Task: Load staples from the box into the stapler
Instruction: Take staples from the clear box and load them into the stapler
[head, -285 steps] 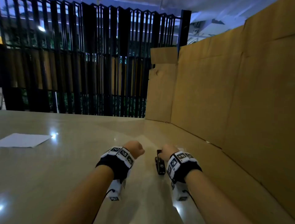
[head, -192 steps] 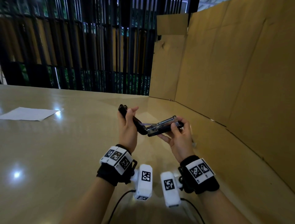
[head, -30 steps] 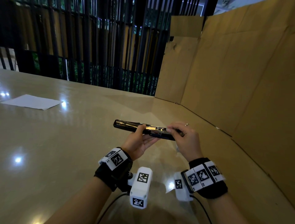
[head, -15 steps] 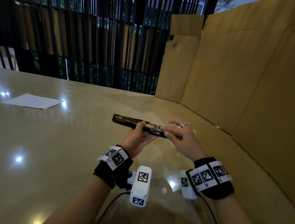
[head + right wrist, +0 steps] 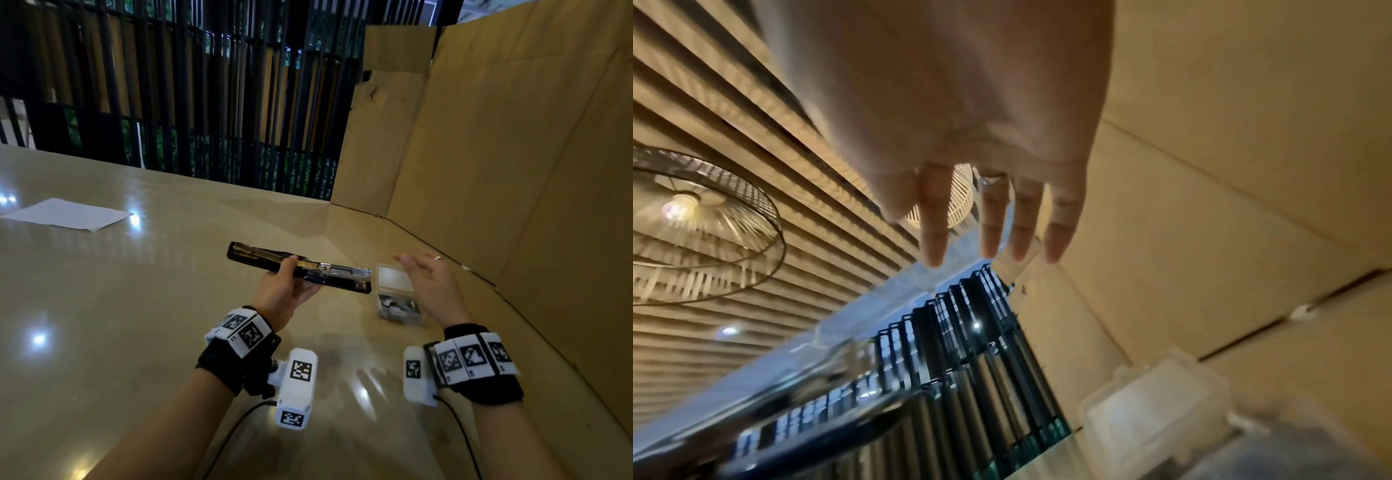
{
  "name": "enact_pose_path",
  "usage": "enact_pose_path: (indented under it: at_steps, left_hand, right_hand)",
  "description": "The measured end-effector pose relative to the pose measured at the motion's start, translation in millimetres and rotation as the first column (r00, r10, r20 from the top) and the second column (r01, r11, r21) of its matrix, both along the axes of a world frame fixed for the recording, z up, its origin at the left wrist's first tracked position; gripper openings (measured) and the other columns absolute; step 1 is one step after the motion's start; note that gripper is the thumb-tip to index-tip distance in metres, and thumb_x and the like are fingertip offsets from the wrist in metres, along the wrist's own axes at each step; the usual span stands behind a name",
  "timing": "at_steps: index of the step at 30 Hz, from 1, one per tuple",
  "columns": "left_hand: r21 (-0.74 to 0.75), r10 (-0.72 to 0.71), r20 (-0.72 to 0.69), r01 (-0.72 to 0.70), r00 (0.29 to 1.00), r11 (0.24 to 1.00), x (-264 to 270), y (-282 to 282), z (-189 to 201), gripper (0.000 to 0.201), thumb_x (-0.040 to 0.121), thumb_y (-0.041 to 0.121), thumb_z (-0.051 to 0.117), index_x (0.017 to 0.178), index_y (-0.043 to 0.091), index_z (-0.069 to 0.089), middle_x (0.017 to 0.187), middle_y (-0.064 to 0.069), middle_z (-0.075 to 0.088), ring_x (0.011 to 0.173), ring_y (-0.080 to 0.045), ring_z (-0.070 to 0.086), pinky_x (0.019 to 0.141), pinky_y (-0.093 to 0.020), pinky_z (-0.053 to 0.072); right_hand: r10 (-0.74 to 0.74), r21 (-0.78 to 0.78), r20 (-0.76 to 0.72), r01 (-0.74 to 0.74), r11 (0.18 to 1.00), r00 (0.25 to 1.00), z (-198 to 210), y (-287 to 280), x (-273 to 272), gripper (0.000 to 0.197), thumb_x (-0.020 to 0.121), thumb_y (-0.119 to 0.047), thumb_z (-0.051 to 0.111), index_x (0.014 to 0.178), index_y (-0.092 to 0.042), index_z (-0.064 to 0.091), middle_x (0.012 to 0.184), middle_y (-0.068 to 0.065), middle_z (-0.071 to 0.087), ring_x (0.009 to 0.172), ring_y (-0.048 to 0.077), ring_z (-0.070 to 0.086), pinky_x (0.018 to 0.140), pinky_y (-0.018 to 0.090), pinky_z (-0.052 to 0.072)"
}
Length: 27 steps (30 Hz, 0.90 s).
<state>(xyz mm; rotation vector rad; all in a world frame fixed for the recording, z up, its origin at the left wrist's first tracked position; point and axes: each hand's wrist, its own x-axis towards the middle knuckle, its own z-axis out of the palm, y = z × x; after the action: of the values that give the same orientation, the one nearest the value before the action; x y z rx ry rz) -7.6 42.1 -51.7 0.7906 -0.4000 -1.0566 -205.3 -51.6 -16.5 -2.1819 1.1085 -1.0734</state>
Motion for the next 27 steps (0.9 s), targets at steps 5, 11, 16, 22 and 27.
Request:
enact_pose_path:
  at_steps: [5,11,16,22,27]
  left_hand:
    - [0.008,0.084,-0.037,-0.084,0.996,0.996,11.0,1.0,-0.3,0.024,0.099,0.019,0.039,0.085,0.002,0.051,0.088,-0.02,0.061,0.078,-0.024,0.063,0.059,-0.024,0.059]
    - [0.004,0.135,-0.058,-0.135,0.989,0.991,18.6,2.4,3.3,0.024,0.098,0.018,0.04,0.081,0.006,0.05,0.085,-0.017,0.062,0.077,-0.024,0.063,0.059,-0.025,0.059]
    - [-0.003,0.134,-0.071,-0.135,0.988,0.991,22.1,4.1,4.4,0.024,0.099,0.018,0.039,0.082,0.005,0.051,0.086,-0.018,0.063,0.079,-0.026,0.063,0.062,-0.026,0.059]
    - [-0.005,0.138,-0.072,-0.139,0.988,0.99,23.7,3.6,5.3,0.024,0.099,0.018,0.039,0.083,0.005,0.051,0.085,-0.017,0.062,0.078,-0.025,0.063,0.058,-0.024,0.059]
    - [0.0,0.105,-0.072,-0.105,0.992,0.994,23.2,3.8,3.9,0.022,0.099,0.019,0.039,0.086,0.005,0.051,0.09,-0.02,0.063,0.081,-0.026,0.063,0.059,-0.025,0.059]
  right_hand:
    - [-0.024,0.203,-0.381,0.109,0.973,0.924,-12.1,-35.0,-7.8,0.028,0.093,-0.019,0.051,0.111,-0.004,0.065,0.113,0.015,0.067,0.097,0.021,0.057,0.089,0.035,0.045]
    - [0.004,0.221,-0.608,0.165,0.961,0.794,-30.5,-65.7,9.1,0.022,0.088,-0.004,0.053,0.094,-0.006,0.074,0.109,0.015,0.069,0.096,0.026,0.06,0.083,0.031,0.046]
    - [0.011,0.2,-0.694,0.178,0.963,0.72,-31.3,-76.4,28.9,0.02,0.085,-0.011,0.061,0.098,-0.001,0.072,0.109,0.016,0.07,0.1,0.027,0.063,0.083,0.029,0.048]
    - [-0.025,0.186,-0.76,0.254,0.949,0.65,-39.0,-81.7,45.7,0.023,0.086,-0.016,0.058,0.093,0.002,0.069,0.087,0.014,0.064,0.08,0.019,0.052,0.072,0.029,0.047]
    - [-0.063,0.242,-0.716,0.331,0.912,0.695,-40.2,-87.8,43.6,0.033,0.079,-0.019,0.067,0.055,-0.009,0.047,0.06,0.005,0.05,0.06,0.018,0.051,0.053,0.024,0.04]
